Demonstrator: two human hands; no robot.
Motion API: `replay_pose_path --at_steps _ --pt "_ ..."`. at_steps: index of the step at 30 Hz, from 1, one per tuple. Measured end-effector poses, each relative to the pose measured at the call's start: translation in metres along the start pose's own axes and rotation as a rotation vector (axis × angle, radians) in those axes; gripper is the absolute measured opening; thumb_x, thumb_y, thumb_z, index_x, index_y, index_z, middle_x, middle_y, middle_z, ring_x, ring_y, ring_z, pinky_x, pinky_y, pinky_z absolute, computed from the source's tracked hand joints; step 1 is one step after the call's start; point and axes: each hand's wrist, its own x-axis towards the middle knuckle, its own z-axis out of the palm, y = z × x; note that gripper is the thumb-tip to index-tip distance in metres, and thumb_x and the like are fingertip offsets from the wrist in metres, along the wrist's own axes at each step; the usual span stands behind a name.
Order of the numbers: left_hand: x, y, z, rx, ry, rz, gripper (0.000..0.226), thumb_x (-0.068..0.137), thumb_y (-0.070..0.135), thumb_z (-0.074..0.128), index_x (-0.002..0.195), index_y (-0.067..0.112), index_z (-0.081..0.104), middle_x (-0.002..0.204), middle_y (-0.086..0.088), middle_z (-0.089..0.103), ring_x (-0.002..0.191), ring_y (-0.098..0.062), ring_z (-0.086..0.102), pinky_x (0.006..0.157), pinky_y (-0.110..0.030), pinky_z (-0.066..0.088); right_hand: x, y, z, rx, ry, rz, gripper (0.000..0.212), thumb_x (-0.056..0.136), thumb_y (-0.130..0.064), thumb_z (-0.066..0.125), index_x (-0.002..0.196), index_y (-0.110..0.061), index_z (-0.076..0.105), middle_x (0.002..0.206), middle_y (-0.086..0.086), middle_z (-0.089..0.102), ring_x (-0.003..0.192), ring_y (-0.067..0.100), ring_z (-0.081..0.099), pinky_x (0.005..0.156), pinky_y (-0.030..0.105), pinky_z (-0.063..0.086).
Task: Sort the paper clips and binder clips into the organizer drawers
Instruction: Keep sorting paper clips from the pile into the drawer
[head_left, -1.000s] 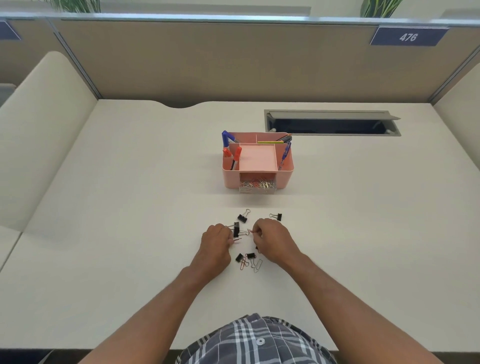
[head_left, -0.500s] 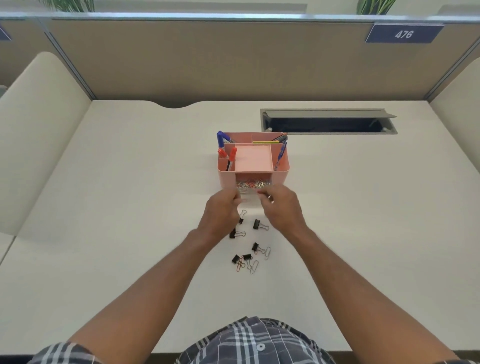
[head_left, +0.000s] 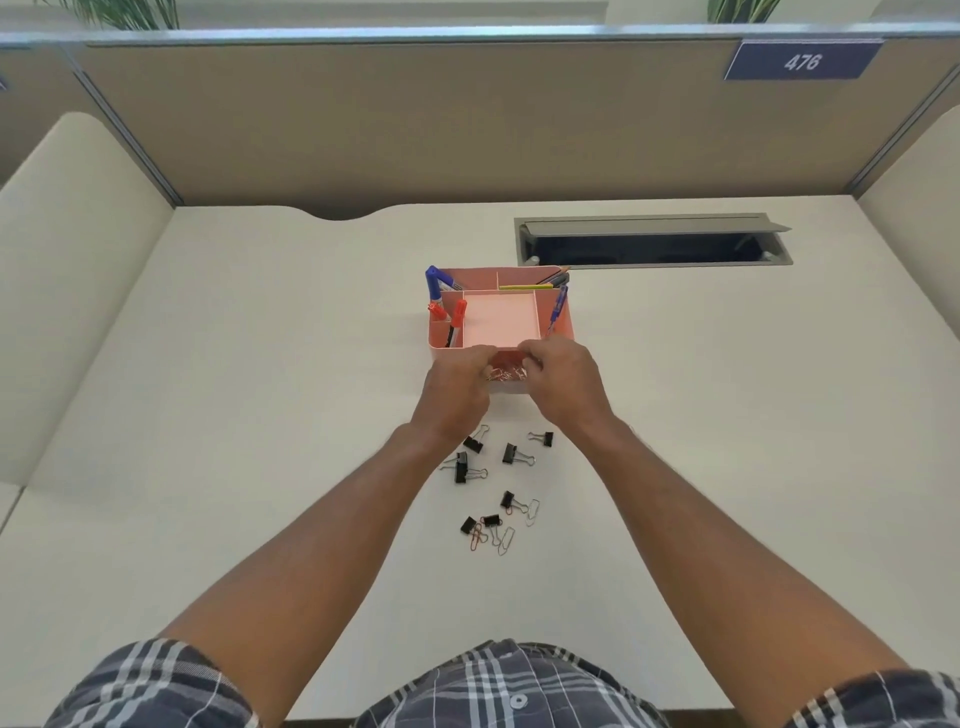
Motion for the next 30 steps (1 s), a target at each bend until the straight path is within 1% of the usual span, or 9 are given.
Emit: replay_pose_path --at_steps 2,4,7,10,13,19,25,27,30 --pt "-0.005 0.0 -0.001 -0.002 0.026 0.06 0.039 0.091 -0.007 0.053 0.122 0.012 0.067 0.113 -0.004 0.072 0.102 -0.02 0.067 0.093 -0.03 0.054 -0.008 0.0 -0.001 0.086 0.029 -0.004 0.025 0.091 -0.008 0.051 0.101 -0.012 0.074 0.09 0.009 0.069 0.084 0.025 0.06 0.073 0.037 0.052" --pt "-0.012 -0.002 -0.001 -0.004 0.084 0.096 0.033 0.09 -0.008 0.053 0.115 0.008 0.068 0.107 -0.006 0.073 0.097 -0.021 0.067 0.088 -0.031 0.056 -0.021 0.001 -0.001 0.163 0.048 -0.015 0.022 0.091 -0.009 0.055 0.099 -0.014 0.074 0.091 0.005 0.071 0.084 0.022 0.063 0.073 0.035 0.053" --pt "-0.033 -0.006 0.001 -0.035 0.101 0.095 0.026 0.083 -0.009 0.053 0.096 0.006 0.068 0.088 -0.006 0.069 0.081 -0.019 0.062 0.073 -0.03 0.053 -0.045 0.009 0.006 0.16 -0.108 0.002 0.018 0.09 -0.015 0.058 0.098 -0.02 0.074 0.093 -0.003 0.071 0.085 0.017 0.063 0.076 0.03 0.051" --pt "-0.066 -0.017 0.007 -0.055 -0.029 0.032 0.032 0.066 -0.013 0.051 0.086 0.008 0.065 0.082 -0.002 0.063 0.08 -0.019 0.057 0.071 -0.035 0.05 -0.073 0.017 0.022 0.05 -0.365 0.047 0.019 0.089 -0.025 0.06 0.102 -0.024 0.074 0.099 -0.003 0.069 0.093 0.017 0.062 0.082 0.032 0.05" --pt "-0.104 -0.029 0.012 -0.066 -0.2 -0.028 0.034 0.058 -0.005 0.053 0.085 0.013 0.063 0.085 0.003 0.058 0.084 -0.016 0.051 0.076 -0.032 0.047 -0.099 0.021 0.04 -0.036 -0.443 0.063 0.026 0.089 -0.03 0.06 0.113 -0.024 0.068 0.11 0.0 0.062 0.104 0.019 0.058 0.086 0.033 0.047" --pt "-0.153 -0.047 0.014 0.011 -0.321 -0.032 0.037 0.058 0.006 0.06 0.094 0.017 0.065 0.097 0.007 0.053 0.094 -0.013 0.048 0.086 -0.027 0.042 -0.118 0.02 0.059 -0.043 -0.445 0.038 0.031 0.089 -0.027 0.056 0.118 -0.026 0.064 0.109 -0.001 0.054 0.107 0.018 0.051 0.083 0.033 0.046" --pt "-0.152 -0.049 0.015 0.047 -0.284 0.011 0.025 0.064 0.004 0.067 0.087 0.015 0.066 0.096 0.003 0.055 0.092 -0.017 0.052 0.083 -0.034 0.047 -0.115 0.019 0.064 -0.066 -0.421 -0.003 0.024 0.089 -0.015 0.048 0.103 -0.017 0.067 0.101 0.004 0.059 0.096 0.025 0.057 0.076 0.034 0.047" --pt "-0.152 -0.051 0.015 0.038 -0.276 0.01 0.023 0.066 0.005 0.067 0.086 0.015 0.065 0.096 0.004 0.055 0.093 -0.017 0.051 0.083 -0.036 0.047 -0.113 0.021 0.061 -0.004 -0.398 0.032 0.024 0.089 -0.012 0.048 0.1 -0.015 0.069 0.099 0.004 0.063 0.094 0.024 0.059 0.079 0.035 0.048" --pt "-0.153 -0.054 0.015 0.022 -0.282 -0.002 0.035 0.065 0.008 0.065 0.099 0.017 0.064 0.102 0.005 0.054 0.098 -0.016 0.049 0.089 -0.034 0.044 -0.106 0.028 0.051 0.132 -0.286 0.18 0.02 0.089 -0.013 0.053 0.098 -0.014 0.072 0.097 0.004 0.07 0.092 0.023 0.062 0.083 0.037 0.051"
